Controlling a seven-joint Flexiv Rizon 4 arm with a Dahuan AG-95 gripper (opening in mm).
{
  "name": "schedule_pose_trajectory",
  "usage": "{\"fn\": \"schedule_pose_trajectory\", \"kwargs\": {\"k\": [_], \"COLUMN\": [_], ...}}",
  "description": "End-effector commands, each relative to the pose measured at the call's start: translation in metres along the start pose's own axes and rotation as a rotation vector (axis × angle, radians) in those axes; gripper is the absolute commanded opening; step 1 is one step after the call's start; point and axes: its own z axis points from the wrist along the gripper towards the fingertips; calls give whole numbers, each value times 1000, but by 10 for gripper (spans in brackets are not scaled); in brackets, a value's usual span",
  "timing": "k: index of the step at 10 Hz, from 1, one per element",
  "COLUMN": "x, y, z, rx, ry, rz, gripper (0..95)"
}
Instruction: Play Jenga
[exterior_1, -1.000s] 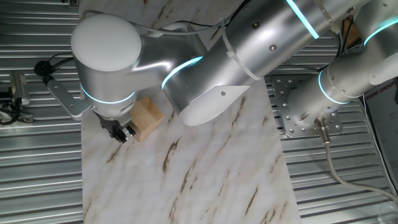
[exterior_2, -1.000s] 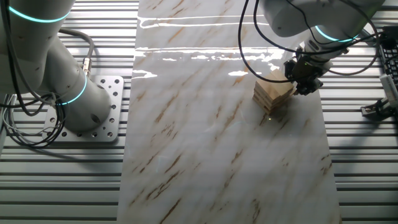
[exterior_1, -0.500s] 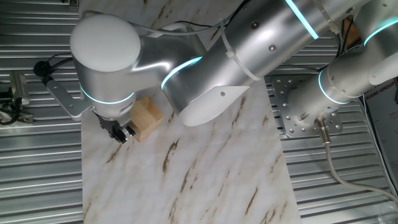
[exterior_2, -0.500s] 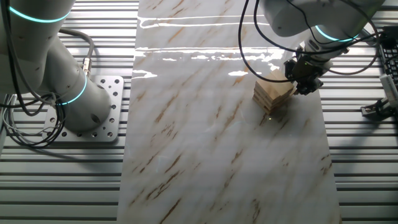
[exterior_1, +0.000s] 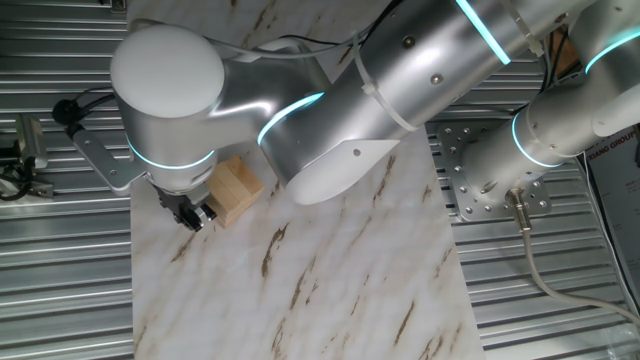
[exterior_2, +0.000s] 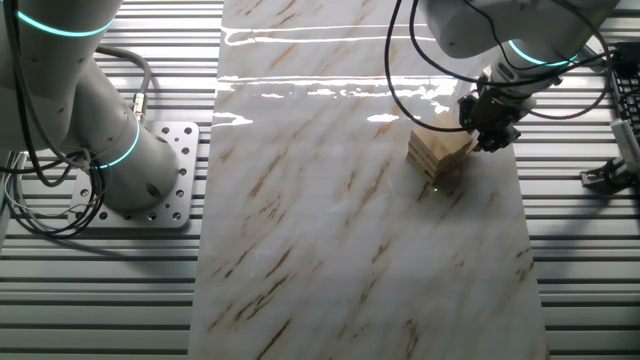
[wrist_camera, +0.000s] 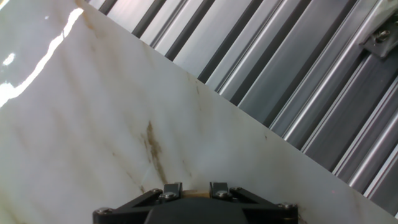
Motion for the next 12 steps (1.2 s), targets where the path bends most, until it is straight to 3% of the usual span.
{"fn": "schedule_pose_trajectory", "kwargs": {"k": [1,12], "x": [-1,-5], "y": [0,0], "z": [0,1], "rx": [-2,-1], "ry": [2,3], "rz": [-1,-2], "gripper": [0,0]}}
